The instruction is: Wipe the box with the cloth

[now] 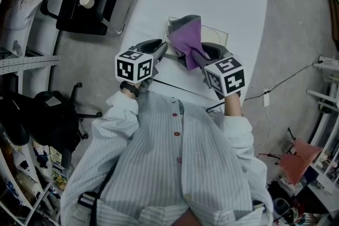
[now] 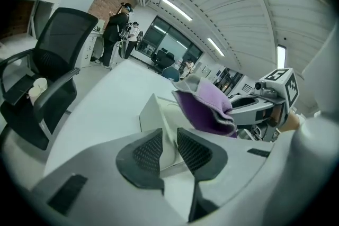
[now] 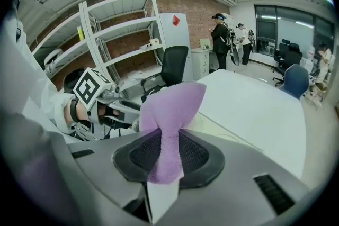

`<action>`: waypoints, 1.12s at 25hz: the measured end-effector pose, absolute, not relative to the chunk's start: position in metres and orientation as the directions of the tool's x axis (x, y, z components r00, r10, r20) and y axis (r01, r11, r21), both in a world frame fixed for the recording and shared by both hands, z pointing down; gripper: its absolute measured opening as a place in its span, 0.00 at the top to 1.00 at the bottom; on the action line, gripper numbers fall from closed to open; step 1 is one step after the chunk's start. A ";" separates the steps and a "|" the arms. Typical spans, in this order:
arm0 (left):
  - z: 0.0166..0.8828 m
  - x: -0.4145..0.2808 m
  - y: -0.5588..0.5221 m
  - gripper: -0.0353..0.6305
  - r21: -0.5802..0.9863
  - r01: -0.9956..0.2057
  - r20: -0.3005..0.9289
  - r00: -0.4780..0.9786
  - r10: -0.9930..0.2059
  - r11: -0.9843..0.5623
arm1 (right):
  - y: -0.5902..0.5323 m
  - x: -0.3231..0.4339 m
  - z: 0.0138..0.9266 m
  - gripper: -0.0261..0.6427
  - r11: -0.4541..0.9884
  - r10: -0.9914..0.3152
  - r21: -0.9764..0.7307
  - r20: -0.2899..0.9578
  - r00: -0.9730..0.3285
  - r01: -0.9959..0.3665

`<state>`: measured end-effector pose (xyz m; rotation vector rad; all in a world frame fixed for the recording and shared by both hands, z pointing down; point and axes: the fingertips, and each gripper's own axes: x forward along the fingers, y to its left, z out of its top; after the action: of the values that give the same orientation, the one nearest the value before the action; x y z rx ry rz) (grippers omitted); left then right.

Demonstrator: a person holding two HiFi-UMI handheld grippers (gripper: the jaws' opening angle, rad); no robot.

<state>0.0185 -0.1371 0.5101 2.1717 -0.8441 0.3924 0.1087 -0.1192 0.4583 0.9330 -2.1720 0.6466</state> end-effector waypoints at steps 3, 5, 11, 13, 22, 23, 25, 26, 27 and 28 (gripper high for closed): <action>0.512 0.018 -0.133 0.84 0.537 -0.682 0.524 0.731 -0.437 -0.496 | -0.120 0.075 0.475 0.82 0.654 -0.376 -0.195 0.754 -0.538 -0.731; 0.512 0.019 -0.131 0.84 0.537 -0.683 0.528 0.730 -0.434 -0.495 | -0.120 0.061 0.488 0.82 0.663 -0.348 -0.194 0.775 -0.527 -0.723; 0.514 0.016 -0.132 0.84 0.574 -0.670 0.505 0.742 -0.440 -0.471 | -0.127 0.046 0.505 0.82 0.660 -0.346 -0.157 0.805 -0.483 -0.735; 0.515 0.016 -0.132 0.84 0.576 -0.671 0.505 0.741 -0.442 -0.467 | -0.127 0.045 0.507 0.82 0.661 -0.342 -0.160 0.805 -0.485 -0.733; 0.515 0.018 -0.130 0.84 0.563 -0.666 0.513 0.746 -0.425 -0.490 | -0.124 0.050 0.507 0.82 0.664 -0.345 -0.149 0.808 -0.477 -0.733; 0.516 0.019 -0.130 0.84 0.558 -0.666 0.515 0.745 -0.423 -0.494 | -0.123 0.053 0.508 0.82 0.657 -0.344 -0.153 0.810 -0.475 -0.738; 0.516 0.019 -0.129 0.84 0.550 -0.668 0.521 0.744 -0.418 -0.502 | -0.121 0.058 0.508 0.82 0.645 -0.346 -0.155 0.813 -0.467 -0.748; 0.517 0.018 -0.129 0.84 0.548 -0.668 0.523 0.743 -0.417 -0.503 | -0.120 0.061 0.508 0.82 0.639 -0.349 -0.154 0.815 -0.463 -0.753; 0.517 0.018 -0.129 0.84 0.547 -0.668 0.523 0.743 -0.417 -0.504 | -0.119 0.066 0.508 0.82 0.633 -0.352 -0.153 0.816 -0.458 -0.759; 0.517 0.018 -0.129 0.84 0.548 -0.668 0.523 0.743 -0.417 -0.504 | -0.118 0.071 0.508 0.82 0.627 -0.355 -0.151 0.818 -0.452 -0.765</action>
<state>0.0177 -0.1295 0.5165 2.1717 -0.8123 0.4176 0.0706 -0.1181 0.5082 0.8749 -2.0585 0.6605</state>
